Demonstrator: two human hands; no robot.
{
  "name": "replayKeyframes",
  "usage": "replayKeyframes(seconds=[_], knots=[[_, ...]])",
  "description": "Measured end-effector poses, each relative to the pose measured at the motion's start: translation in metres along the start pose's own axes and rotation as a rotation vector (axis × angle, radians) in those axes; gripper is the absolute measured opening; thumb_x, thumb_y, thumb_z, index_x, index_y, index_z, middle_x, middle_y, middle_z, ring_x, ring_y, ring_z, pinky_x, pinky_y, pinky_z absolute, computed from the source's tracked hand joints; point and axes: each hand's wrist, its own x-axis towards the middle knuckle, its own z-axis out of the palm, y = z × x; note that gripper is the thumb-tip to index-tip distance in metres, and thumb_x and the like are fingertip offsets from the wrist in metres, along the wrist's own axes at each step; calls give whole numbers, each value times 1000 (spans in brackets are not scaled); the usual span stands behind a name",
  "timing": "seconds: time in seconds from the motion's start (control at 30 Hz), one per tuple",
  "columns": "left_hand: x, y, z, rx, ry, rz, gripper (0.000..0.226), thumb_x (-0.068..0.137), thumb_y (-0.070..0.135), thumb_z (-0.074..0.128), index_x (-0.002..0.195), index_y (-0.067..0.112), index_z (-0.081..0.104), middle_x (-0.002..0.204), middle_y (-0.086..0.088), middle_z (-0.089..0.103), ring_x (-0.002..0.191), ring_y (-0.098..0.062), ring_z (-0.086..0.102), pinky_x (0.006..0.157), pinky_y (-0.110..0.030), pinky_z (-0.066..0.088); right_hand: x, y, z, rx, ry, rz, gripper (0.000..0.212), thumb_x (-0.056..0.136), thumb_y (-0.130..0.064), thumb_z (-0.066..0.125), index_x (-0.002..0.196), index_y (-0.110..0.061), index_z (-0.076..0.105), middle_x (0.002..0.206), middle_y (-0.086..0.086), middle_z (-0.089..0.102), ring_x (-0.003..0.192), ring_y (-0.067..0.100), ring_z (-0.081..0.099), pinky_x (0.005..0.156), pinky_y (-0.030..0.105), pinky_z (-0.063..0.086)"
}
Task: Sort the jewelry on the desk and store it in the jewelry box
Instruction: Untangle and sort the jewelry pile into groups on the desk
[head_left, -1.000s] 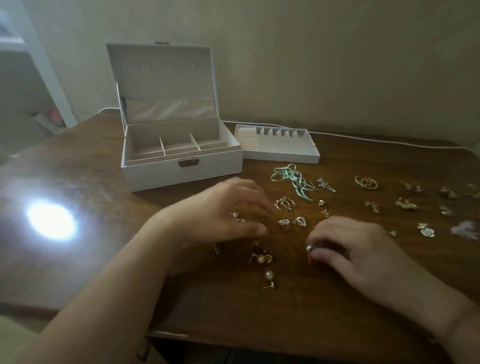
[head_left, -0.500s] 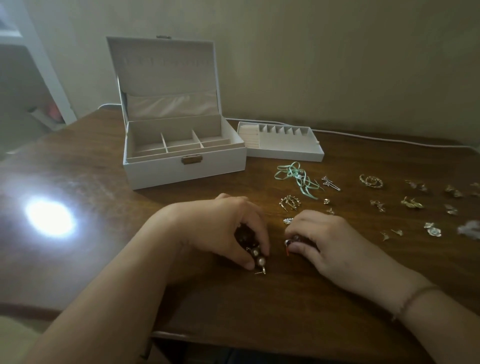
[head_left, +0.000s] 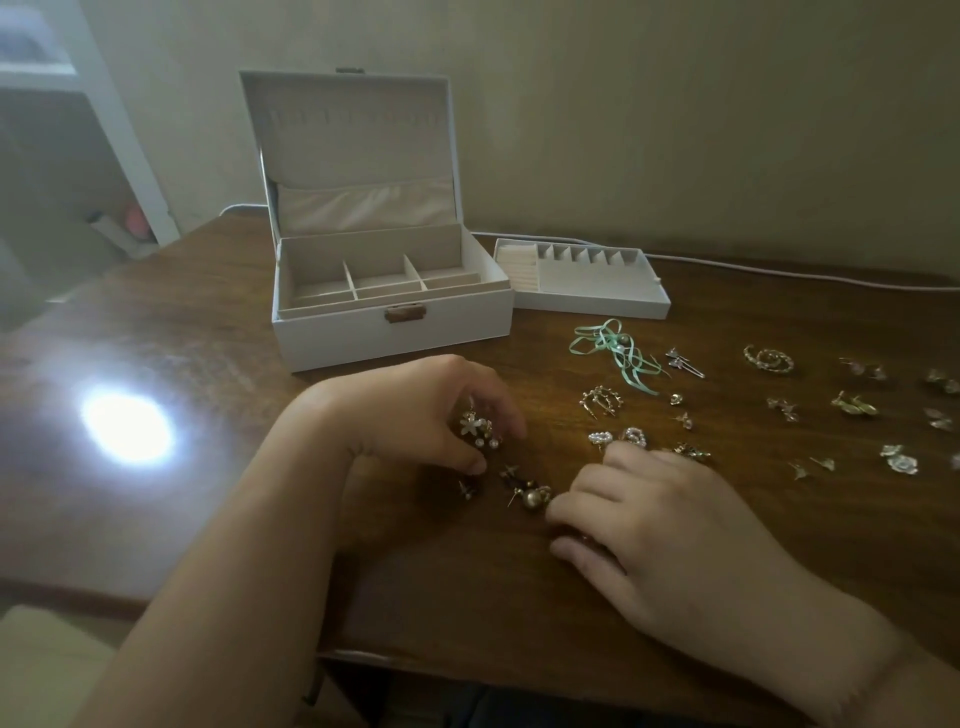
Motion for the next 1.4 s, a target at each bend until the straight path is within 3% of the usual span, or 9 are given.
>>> replayKeyframes(seconds=[0.2, 0.4, 0.47, 0.6, 0.77, 0.87, 1.07, 1.3, 1.4], knots=[[5, -10, 0, 21, 55, -29, 32, 88, 17, 71, 110, 40, 66, 109, 23, 58, 100, 3, 54, 74, -10, 43, -7, 0, 9, 189, -11, 1, 21, 90, -38, 45, 97, -31, 64, 93, -15, 58, 82, 2, 57, 63, 26, 56], [6, -11, 1, 28, 78, -33, 32, 87, 16, 71, 105, 42, 66, 102, 23, 58, 93, 0, 56, 75, -16, 49, 19, -9, 10, 279, 81, 144, 33, 95, -33, 56, 128, -29, 56, 111, -11, 57, 101, 6, 54, 86, 28, 49], [5, -12, 1, 19, 89, -30, 32, 86, 15, 72, 104, 41, 66, 100, 22, 59, 91, -1, 57, 74, -16, 48, 22, -18, 14, 230, 70, 137, 26, 95, -27, 58, 120, -24, 61, 107, -5, 58, 99, 12, 55, 82, 32, 51], [5, -15, -1, 9, 97, -34, 33, 86, 13, 72, 104, 41, 66, 98, 21, 59, 90, -2, 57, 74, -16, 47, 12, -22, 21, 176, 114, 121, 17, 81, -17, 76, 94, -21, 66, 85, -6, 58, 76, 12, 59, 56, 32, 56], [4, -18, -1, 21, 98, -30, 35, 85, 16, 73, 102, 45, 65, 101, 21, 58, 91, -1, 56, 77, -18, 49, -20, -14, 21, 239, 121, 124, 20, 83, -19, 72, 95, -28, 59, 93, -13, 56, 85, 6, 59, 67, 26, 55], [5, -17, 0, 32, 99, -27, 36, 85, 17, 73, 99, 49, 62, 100, 22, 57, 90, 0, 55, 75, -17, 48, -41, 7, 12, 289, 136, 214, 16, 87, -24, 66, 91, -36, 57, 93, -22, 55, 88, -4, 56, 76, 14, 46], [2, -19, -3, 0, 101, -36, 40, 84, 14, 74, 103, 47, 63, 98, 24, 58, 90, 7, 54, 73, -11, 46, -42, 63, -1, 250, 158, 496, 11, 87, -24, 66, 94, -33, 67, 89, -20, 59, 83, -4, 54, 65, 12, 40], [-2, -21, -5, -26, 108, -70, 40, 83, 13, 75, 107, 44, 65, 101, 25, 62, 85, 11, 56, 69, -9, 45, -34, 54, 8, 150, 227, 366, 29, 93, -36, 45, 97, -22, 71, 90, -10, 61, 78, 7, 60, 63, 30, 55], [-1, -23, -6, -6, 105, -84, 35, 85, 10, 72, 108, 36, 68, 97, 20, 62, 78, 14, 55, 65, -8, 43, -22, 34, -1, -2, 324, 248, 22, 97, -32, 53, 99, -21, 71, 91, -7, 64, 82, 14, 61, 62, 31, 54]])
